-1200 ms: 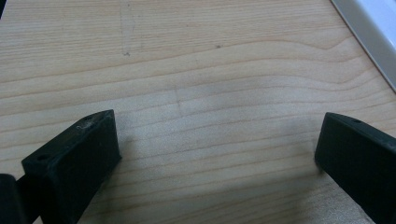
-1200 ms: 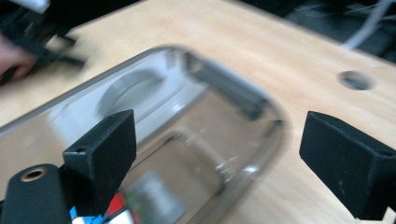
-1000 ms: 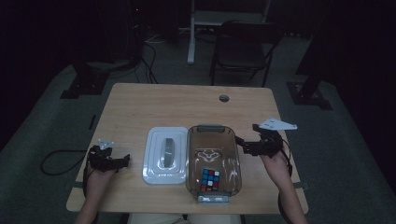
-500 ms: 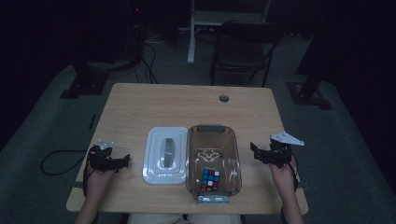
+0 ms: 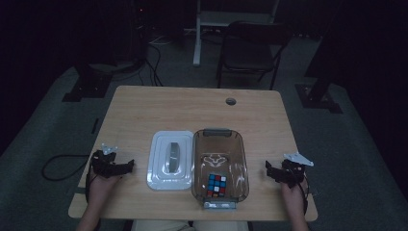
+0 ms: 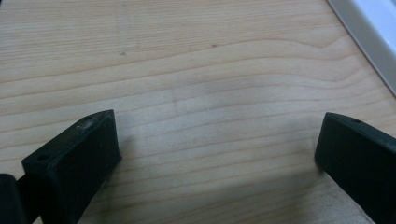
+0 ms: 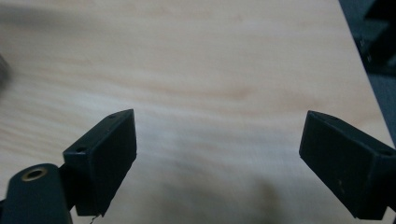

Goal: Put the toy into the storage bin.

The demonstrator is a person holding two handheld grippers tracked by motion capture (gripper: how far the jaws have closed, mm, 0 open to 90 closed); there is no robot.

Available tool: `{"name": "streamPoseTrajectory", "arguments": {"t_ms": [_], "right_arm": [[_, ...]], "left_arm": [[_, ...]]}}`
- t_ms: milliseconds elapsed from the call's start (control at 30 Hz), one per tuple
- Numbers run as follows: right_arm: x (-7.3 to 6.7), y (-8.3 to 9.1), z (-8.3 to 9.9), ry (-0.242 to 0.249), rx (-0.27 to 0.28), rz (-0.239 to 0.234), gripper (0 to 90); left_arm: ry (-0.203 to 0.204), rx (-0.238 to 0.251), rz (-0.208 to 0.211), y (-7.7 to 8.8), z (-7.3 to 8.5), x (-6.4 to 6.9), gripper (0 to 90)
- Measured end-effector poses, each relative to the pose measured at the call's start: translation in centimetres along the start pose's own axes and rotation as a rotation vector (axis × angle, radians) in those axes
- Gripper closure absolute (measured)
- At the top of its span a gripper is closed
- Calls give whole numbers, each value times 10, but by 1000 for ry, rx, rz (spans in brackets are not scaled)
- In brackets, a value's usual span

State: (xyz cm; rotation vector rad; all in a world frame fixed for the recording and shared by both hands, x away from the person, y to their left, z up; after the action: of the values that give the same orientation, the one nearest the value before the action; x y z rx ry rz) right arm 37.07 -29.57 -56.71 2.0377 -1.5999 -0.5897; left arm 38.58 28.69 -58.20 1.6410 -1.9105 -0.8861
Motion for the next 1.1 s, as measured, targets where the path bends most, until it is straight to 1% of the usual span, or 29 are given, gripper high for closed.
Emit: {"name": "streamPoseTrajectory", "arguments": {"t_ms": [67, 167, 200, 233, 267, 333, 367, 467, 500, 567, 633, 700, 733, 767, 900, 967, 1067, 1100], "right_arm": [[4, -1, 7, -5, -24, 28, 110], [9, -1, 15, -18, -68, 46, 110], [10, 0, 15, -23, -68, 53, 110], [12, 0, 16, -29, -73, 62, 110], [14, 0, 18, -30, -94, 74, 112], [17, -1, 19, -68, -102, 57, 115], [18, -1, 19, -84, -102, 64, 116], [21, -2, 18, -99, -102, 79, 116], [21, -3, 18, -101, -102, 83, 116], [21, -3, 17, -101, -103, 85, 116], [22, -3, 17, -101, -103, 85, 116], [21, -3, 17, -102, -103, 85, 116], [22, -3, 17, -101, -103, 85, 116], [22, -3, 17, -101, -103, 85, 116], [22, -3, 17, -101, -103, 85, 116], [21, -3, 17, -101, -103, 85, 116], [22, -3, 17, -101, -103, 85, 116], [22, -3, 17, -101, -103, 85, 117]], "left_arm": [[-3, 0, 2, 0, 0, 0, 6], [-6, -8, 1, 1, 1, 1, 5], [-3, -14, -1, 1, 1, 2, 5], [-1, -20, 4, 2, 0, 3, 5], [-3, -27, 13, 3, 1, 4, 6], [-3, -33, 29, 4, 0, 8, 6], [-1, -33, 31, 4, 0, 9, 6], [-11, -33, 46, 6, -1, 15, 6], [-15, -33, 58, 9, -3, 18, 6], [-23, -23, 76, 14, -6, 25, 6], [-42, -17, 90, 20, -10, 32, 6], [-62, -7, 121, 27, -14, 44, 6], [-62, -3, 137, 30, -16, 50, 6], [-69, 3, 153, 33, -18, 56, 6], [-102, 25, 193, 44, -27, 77, 6], [-116, 35, 206, 49, -31, 87, 6], [-137, 42, 234, 53, -36, 100, 6], [-143, 41, 250, 54, -38, 106, 6]]}}
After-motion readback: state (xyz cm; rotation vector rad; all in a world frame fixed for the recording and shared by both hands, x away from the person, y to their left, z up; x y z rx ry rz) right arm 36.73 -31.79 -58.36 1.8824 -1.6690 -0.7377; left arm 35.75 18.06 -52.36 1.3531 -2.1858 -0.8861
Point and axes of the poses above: each handheld gripper's, and its own axes: y roughly backward along the jaws, z roughly out of its underside, x roughly to its right, the point moved 8 cm from there along -y, roughly forward along the jaws, and after that the axes turned 4 degrees about -z, right-handed, at the moved point
